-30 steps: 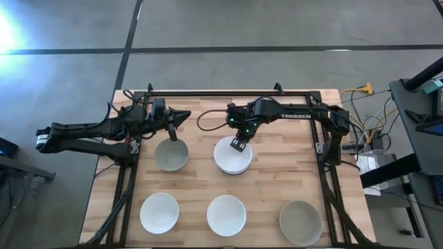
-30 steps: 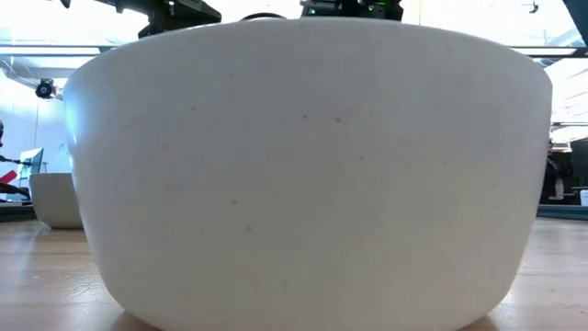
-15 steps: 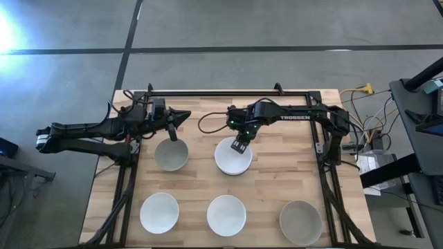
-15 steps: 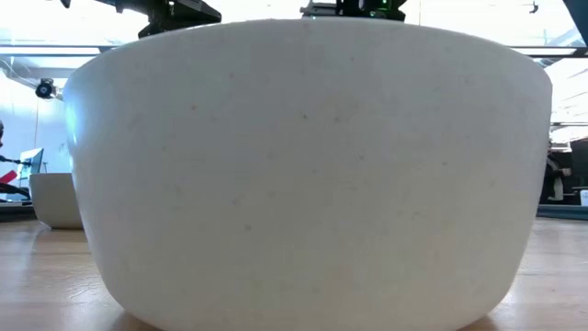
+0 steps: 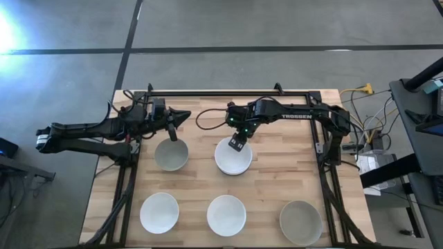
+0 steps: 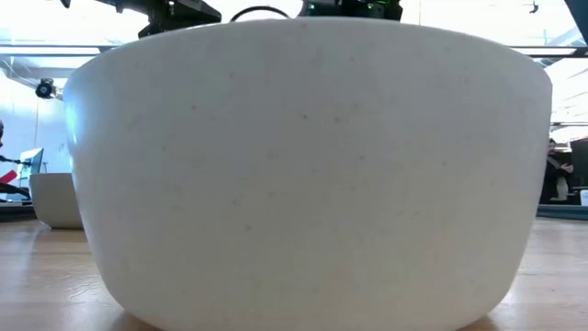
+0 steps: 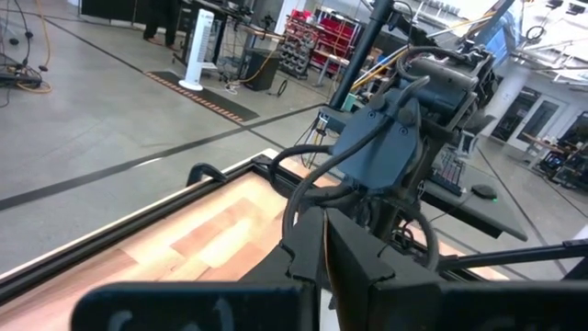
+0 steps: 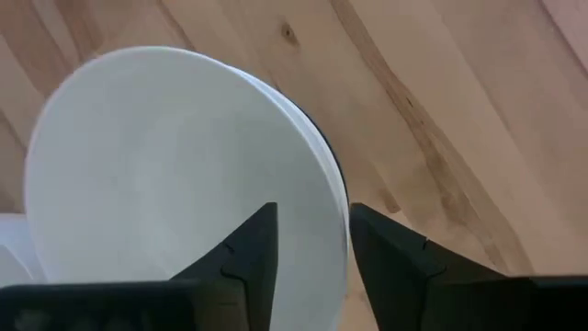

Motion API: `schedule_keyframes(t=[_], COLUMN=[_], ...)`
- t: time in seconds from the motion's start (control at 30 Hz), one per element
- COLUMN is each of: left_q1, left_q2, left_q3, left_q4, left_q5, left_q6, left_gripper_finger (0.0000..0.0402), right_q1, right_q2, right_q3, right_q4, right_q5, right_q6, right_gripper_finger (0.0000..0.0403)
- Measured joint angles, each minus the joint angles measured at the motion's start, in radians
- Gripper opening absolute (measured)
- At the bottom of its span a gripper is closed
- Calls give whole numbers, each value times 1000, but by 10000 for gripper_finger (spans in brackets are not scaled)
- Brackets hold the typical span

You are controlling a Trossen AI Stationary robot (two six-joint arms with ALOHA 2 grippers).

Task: Nest bowls inside each other
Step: Stack the gray bowl on the white bowl

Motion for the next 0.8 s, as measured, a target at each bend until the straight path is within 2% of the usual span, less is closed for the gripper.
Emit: schedule_keyframes(t=[0.17,0.3,0.43,0.57,0.8], left_q1=[1,1,1,2,36], left_q2=[0,-12,-33,-31,28], left_q3=[1,1,2,25,96], left_q4=[-26,-134,-349,-595,-903], left_q5=[20,46,40,-7,-7], left_q6=[-1,-34,-79,-130,-202], left_gripper_finger=[0,0,0,0,8], right_q1=[0,0,0,0,-2], right_q2=[-15,-53,-102,-154,-230], right_q3=[21,27,26,27,26], right_q4=[10,18,17,17,15], right_q5=[-2,-2,1,31,149], right_q6=[-6,-9,-9,-12,-29], right_gripper_finger=[132,131,126,120,117])
